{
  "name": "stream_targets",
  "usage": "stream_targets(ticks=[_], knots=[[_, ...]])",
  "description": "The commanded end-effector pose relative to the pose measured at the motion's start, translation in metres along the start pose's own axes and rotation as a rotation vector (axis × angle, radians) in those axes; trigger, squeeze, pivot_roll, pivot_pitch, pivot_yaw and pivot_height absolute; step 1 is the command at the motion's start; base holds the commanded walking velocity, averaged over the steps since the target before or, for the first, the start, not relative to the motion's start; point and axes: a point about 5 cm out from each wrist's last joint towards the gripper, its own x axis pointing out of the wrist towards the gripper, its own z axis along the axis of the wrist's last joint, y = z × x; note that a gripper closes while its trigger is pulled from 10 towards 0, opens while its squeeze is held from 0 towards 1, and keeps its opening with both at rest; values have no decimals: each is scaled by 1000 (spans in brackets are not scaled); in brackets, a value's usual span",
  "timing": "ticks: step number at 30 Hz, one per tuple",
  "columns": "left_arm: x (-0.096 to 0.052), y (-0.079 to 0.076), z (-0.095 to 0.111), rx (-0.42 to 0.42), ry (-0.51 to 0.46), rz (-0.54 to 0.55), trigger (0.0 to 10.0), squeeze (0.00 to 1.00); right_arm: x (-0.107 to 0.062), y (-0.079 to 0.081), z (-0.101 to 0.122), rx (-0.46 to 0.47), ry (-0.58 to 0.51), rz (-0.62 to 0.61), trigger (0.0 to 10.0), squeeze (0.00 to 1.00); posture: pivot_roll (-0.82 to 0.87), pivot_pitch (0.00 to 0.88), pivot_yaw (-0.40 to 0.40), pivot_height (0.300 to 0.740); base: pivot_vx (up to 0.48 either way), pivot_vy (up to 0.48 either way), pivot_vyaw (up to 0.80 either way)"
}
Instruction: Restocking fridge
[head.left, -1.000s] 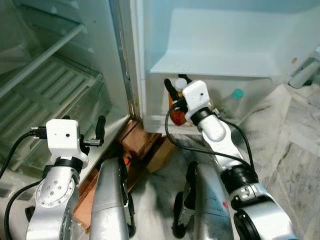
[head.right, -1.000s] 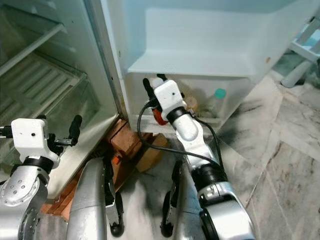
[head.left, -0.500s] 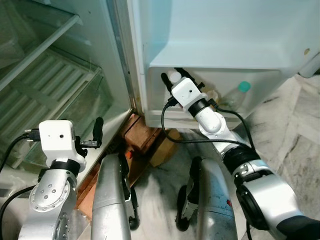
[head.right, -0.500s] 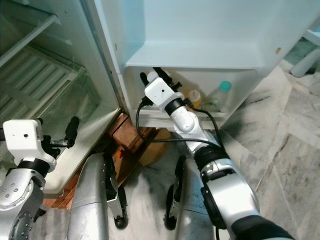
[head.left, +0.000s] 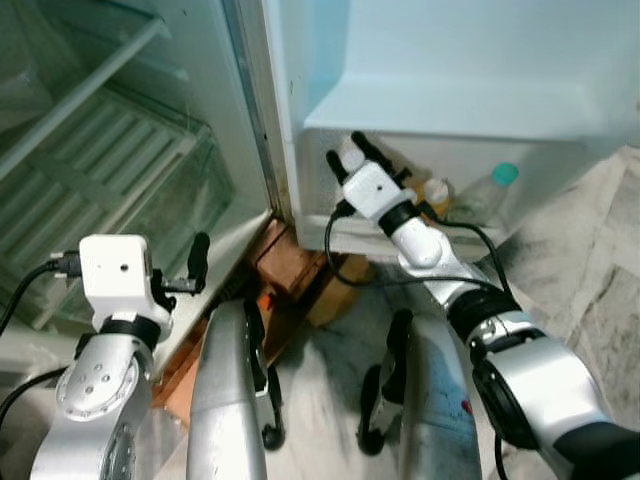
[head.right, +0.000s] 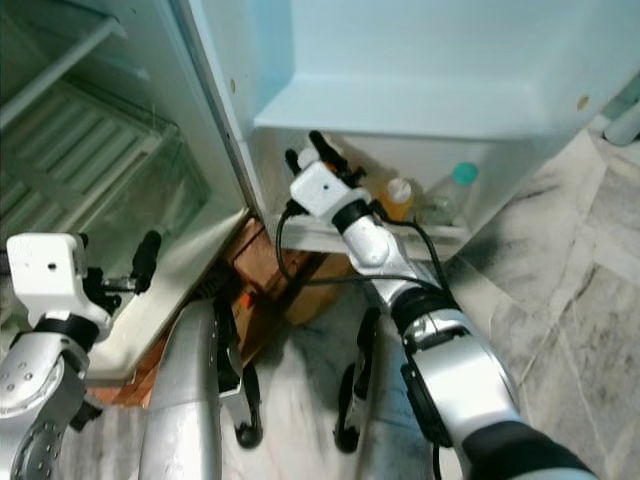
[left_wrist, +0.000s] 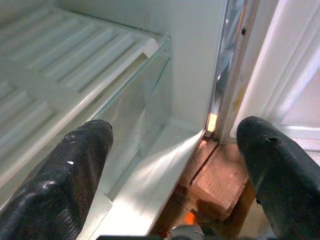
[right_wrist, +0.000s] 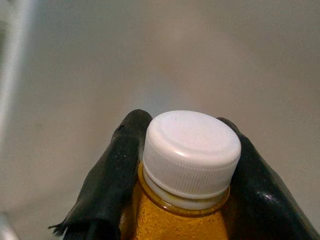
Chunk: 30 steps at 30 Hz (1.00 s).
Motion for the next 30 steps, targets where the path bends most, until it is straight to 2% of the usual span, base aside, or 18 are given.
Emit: stream_targets(ticks=[1, 8, 9, 10, 15, 18, 19, 20, 21, 25, 30], knots=[[-4, 0, 2, 21, -2, -18, 10000, 0, -11, 1, -17, 64, 95, -10, 10000, 0, 346, 322, 39, 522, 0, 0, 0], [-4, 1, 3, 30, -3, -19, 10000, 0, -21, -10, -31, 148, 171, -90, 10000, 0, 345, 323, 42, 522, 0, 0, 0], [-2, 1, 3, 35, -2, -28, 10000, 0, -26, -15, -39, 205, 212, -139, 10000, 0, 339, 321, 46, 522, 0, 0, 0], [-2, 0, 2, 37, -2, -33, 10000, 0, -28, -16, -41, 223, 225, -155, 10000, 0, 339, 321, 46, 522, 0, 0, 0], [0, -3, 3, 46, -7, -52, 10000, 0, -32, -19, -46, 289, 251, -197, 10000, 0, 332, 316, 49, 522, 0, 0, 0], [2, -4, 3, 58, -13, -66, 10000, 0, -34, -18, -49, 376, 267, -227, 10000, 0, 332, 312, 50, 522, 0, 0, 0], [2, -4, 3, 58, -13, -66, 10000, 0, -34, -18, -49, 376, 267, -227, 10000, 0, 332, 312, 50, 522, 0, 0, 0], [3, -4, 4, 63, -15, -70, 10000, 0, -34, -18, -50, 410, 271, -241, 10000, 643, 333, 309, 49, 522, 0, 0, 0], [3, -4, 4, 67, -16, -73, 10000, 0, -34, -18, -50, 425, 273, -249, 10000, 753, 333, 308, 49, 522, 0, 0, 0], [3, -5, 3, 74, -17, -81, 10000, 0, -34, -13, -49, 465, 268, -262, 10000, 749, 334, 304, 48, 522, 0, 0, 0], [4, -8, 1, 80, -14, -100, 10000, 0, -34, -11, -48, 465, 262, -266, 10000, 741, 329, 296, 47, 522, 0, 0, 0]])
